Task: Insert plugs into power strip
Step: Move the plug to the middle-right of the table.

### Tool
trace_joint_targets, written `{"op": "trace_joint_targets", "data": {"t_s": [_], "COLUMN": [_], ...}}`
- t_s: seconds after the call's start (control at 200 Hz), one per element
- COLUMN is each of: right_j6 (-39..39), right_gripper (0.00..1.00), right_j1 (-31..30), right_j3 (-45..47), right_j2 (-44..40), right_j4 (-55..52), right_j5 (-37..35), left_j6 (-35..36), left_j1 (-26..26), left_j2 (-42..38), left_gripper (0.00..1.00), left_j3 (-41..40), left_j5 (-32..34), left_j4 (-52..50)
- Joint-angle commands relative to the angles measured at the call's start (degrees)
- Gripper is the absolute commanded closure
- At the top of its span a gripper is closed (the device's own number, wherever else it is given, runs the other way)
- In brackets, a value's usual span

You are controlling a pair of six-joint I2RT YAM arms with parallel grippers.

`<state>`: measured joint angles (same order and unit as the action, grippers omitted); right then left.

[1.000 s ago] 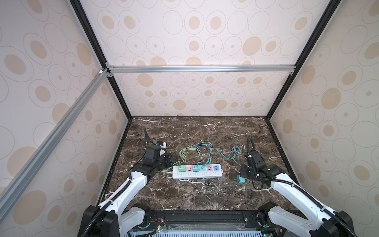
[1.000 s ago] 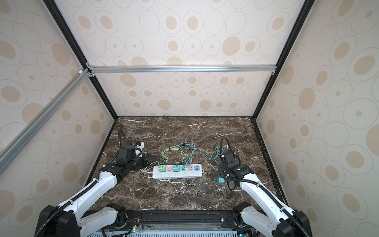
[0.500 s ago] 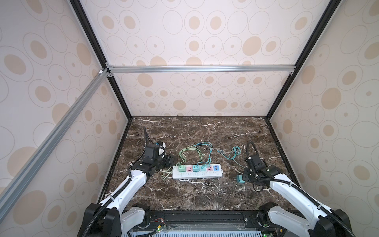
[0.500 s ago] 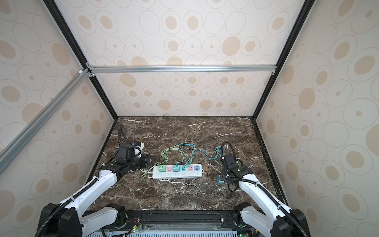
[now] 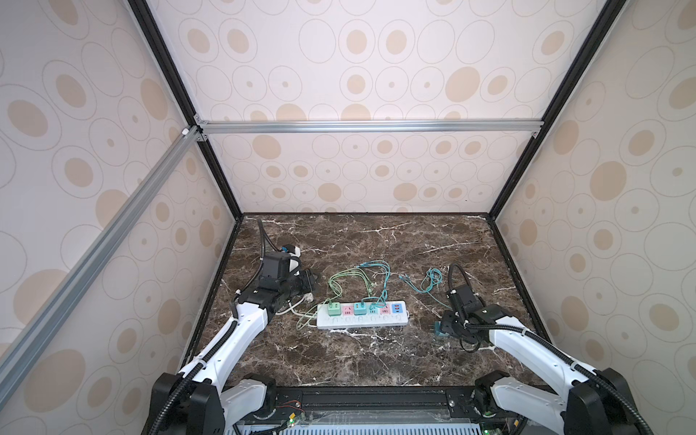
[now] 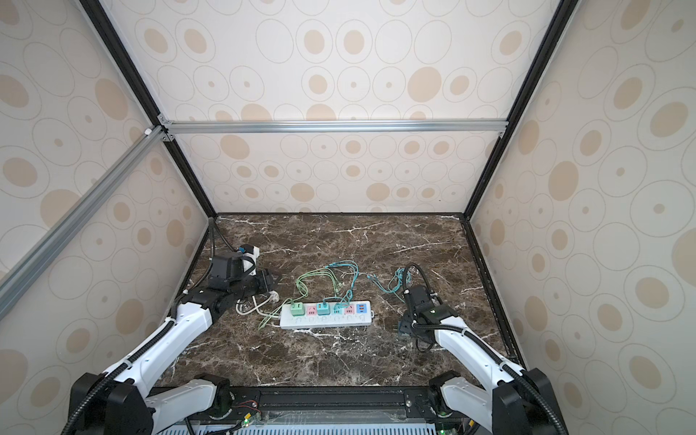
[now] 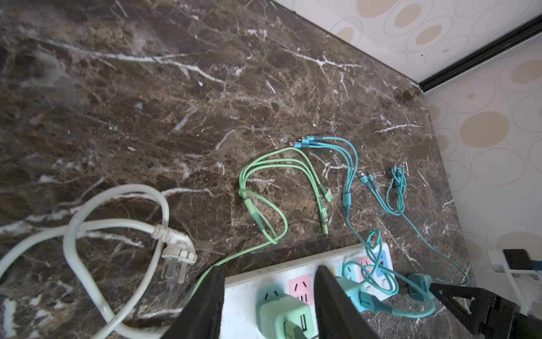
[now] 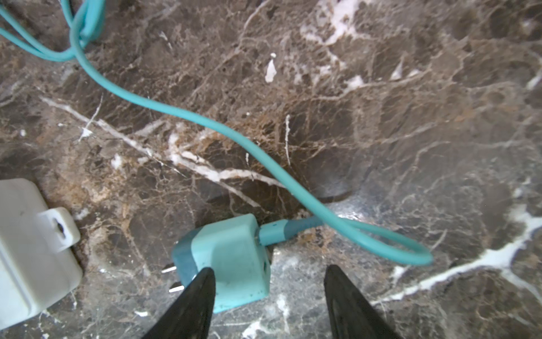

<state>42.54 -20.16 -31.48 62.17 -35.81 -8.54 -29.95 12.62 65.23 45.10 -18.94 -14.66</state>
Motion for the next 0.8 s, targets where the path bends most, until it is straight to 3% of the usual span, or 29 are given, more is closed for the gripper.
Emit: {"op": "trace_joint_targets", "data": {"t_s": [0.0, 0.385, 0.55, 0.705, 0.795], "right_j6": [0.5, -5.5, -11.8, -9.8, -6.8], "right_gripper": [0.39, 0.42, 0.45, 0.47, 0.38], "right_j1": [0.4, 0.6, 0.6, 0.6, 0.6], "right_j3": [-0.2, -3.7, -7.6, -8.6, -8.5], "right_j2": [1.3, 8.9, 13.6, 11.7, 8.8], "right_j4": [2.4, 6.9, 7.9, 3.8, -0.1], "right_j5": [1.2, 6.0, 13.5, 9.8, 7.6], "left_j6": [2.5, 3.1, 4.2, 4.4, 4.4], "left_j1": [-0.4, -0.4, -0.4, -0.4, -0.4], "left_j2": [0.8, -0.3, -0.6, -0.2, 0.3], "left_gripper": [0.5, 0.5, 0.5, 0.5, 0.51], "left_j3": [3.3, 3.9, 4.0, 4.2, 4.0], "left_j5": [0.5, -0.8, -3.7, -4.5, -5.4], "left_j4": [-1.2, -2.4, -1.9, -1.2, 0.0]}}
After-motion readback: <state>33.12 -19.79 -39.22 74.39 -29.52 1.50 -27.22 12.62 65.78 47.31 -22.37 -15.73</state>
